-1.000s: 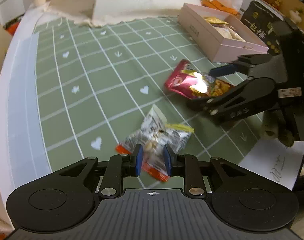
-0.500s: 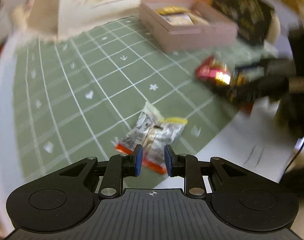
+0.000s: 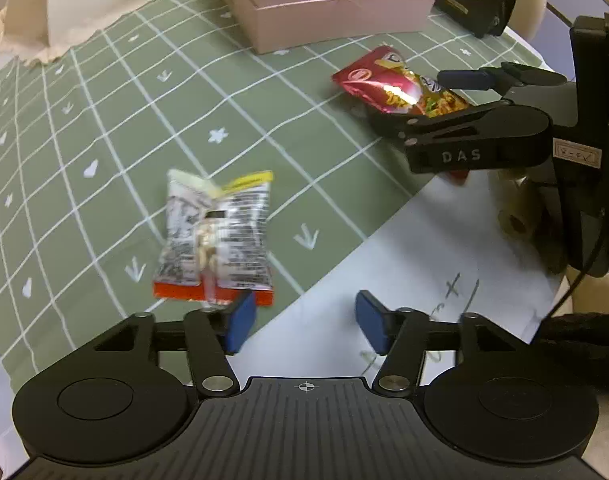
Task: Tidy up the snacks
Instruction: 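Hold the white packets in the left gripper while the right holds the red duck pouch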
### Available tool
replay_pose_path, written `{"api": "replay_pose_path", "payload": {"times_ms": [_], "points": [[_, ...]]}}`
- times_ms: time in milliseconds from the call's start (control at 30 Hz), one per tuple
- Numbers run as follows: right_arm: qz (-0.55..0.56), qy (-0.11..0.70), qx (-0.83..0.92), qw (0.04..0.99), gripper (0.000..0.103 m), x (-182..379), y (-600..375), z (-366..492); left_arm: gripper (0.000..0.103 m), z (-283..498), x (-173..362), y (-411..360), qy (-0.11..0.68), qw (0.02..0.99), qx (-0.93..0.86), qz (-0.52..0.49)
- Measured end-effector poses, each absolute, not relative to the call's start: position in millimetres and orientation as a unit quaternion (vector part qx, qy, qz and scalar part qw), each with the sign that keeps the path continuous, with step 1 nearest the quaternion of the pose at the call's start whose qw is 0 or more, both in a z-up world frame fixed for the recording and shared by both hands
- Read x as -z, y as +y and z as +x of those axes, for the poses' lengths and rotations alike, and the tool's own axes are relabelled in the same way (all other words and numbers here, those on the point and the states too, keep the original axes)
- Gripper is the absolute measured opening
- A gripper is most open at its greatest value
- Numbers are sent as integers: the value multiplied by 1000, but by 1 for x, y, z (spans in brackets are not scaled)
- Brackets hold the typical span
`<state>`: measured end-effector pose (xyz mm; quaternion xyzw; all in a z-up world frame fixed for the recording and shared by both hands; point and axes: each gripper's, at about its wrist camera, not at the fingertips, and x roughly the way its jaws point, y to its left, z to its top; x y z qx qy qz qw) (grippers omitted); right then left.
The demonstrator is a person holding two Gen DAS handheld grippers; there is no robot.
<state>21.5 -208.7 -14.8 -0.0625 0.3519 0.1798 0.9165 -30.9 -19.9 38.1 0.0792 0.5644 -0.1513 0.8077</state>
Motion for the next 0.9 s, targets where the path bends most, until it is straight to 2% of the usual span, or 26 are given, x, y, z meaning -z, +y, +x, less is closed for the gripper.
{"api": "replay_pose_path", "payload": {"times_ms": [67,167,367,533,900], "points": [[-62,351,-179,917,98,15,-209,21,71,-28,-36,-24,562,810,147,76],[-62,350,-180,917,100,15,-208,21,65,-25,-37,-27,559,816,137,62],[-62,351,-182,916,103,16,-207,21,65,-21,-61,-2,506,858,76,49],[-63,351,-181,916,103,16,-207,21,64,-2,-44,19,522,852,46,22],[-66,365,-186,910,103,14,-206,22,80,7,-26,-1,516,852,67,54]]}}
